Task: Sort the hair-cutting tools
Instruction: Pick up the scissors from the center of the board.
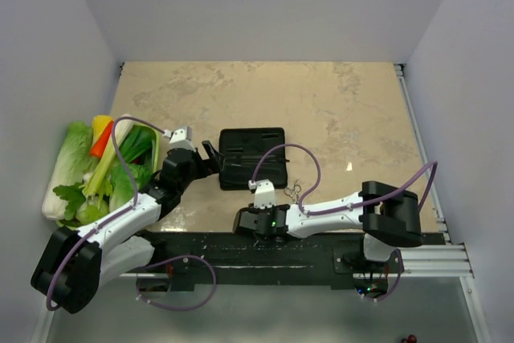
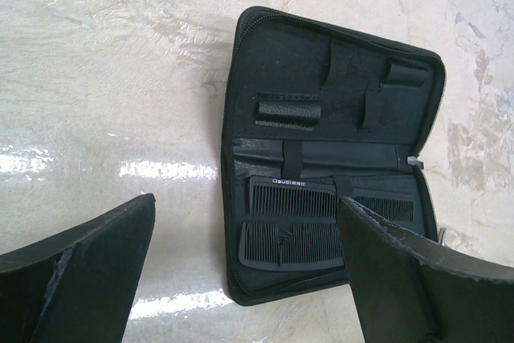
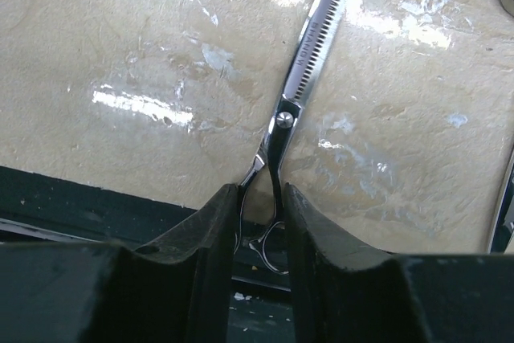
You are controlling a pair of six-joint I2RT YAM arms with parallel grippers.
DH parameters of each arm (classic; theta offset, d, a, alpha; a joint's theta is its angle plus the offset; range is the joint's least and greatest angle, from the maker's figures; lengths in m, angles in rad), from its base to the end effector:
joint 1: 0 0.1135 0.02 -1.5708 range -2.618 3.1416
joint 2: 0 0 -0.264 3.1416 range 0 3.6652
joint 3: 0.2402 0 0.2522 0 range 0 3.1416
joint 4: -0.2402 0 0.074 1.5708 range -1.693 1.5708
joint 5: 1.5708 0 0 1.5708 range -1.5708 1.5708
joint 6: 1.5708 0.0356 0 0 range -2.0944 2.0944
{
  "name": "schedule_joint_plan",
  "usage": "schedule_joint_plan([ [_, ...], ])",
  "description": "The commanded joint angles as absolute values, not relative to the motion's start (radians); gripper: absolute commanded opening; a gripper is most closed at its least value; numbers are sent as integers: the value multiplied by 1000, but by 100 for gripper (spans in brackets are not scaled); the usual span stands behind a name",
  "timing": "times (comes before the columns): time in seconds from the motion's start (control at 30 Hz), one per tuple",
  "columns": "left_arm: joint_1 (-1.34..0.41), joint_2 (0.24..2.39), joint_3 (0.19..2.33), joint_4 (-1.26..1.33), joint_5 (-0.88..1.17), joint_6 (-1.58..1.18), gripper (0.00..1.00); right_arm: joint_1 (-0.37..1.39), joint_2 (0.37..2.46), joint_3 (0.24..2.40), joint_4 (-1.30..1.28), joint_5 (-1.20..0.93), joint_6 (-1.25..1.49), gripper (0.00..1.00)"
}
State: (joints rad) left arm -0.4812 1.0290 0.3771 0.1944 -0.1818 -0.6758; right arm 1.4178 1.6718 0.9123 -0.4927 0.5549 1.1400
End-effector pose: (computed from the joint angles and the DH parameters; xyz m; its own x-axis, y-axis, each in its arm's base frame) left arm 0.1916 -0.0928 0.1906 -0.5003 -0.4328 -0.7499 -0.0019 0.8667 -0.4989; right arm 0.0640 0.2919 0.1520 -0.8009 -0.1260 -0.5854 -0.2088 0.9750 0.0757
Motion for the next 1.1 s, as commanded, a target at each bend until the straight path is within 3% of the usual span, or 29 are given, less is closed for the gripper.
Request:
schedule_joint_plan([
  [0.0, -488, 1026, 368, 235, -170, -658, 99, 1459, 1732, 867, -575, 494, 1224, 29],
  [0.17, -488, 1029, 364, 241, -169, -660, 99, 1496, 1749, 888, -627, 512, 1259, 29],
  [0.27, -488, 1035, 364, 241, -167, -661, 99, 1514, 1743, 894, -649, 515, 1278, 32],
  [0.37, -486, 1031, 359, 244, -167, -661, 99, 1525, 1735, 905, -666, 518, 1298, 44],
  [0.53, -488, 1026, 356, 245, -167, -661, 99, 1536, 1738, 917, -673, 515, 1308, 45],
  [0.73, -488, 1029, 354, 247, -170, -658, 99, 1536, 1753, 917, -661, 508, 1316, 33],
  [0.97, -488, 1031, 350, 253, -173, -657, 99, 1534, 1744, 893, -634, 500, 1333, 2],
  [1.07, -488, 1034, 350, 255, -175, -657, 99, 1535, 1738, 900, -647, 518, 1336, 0],
])
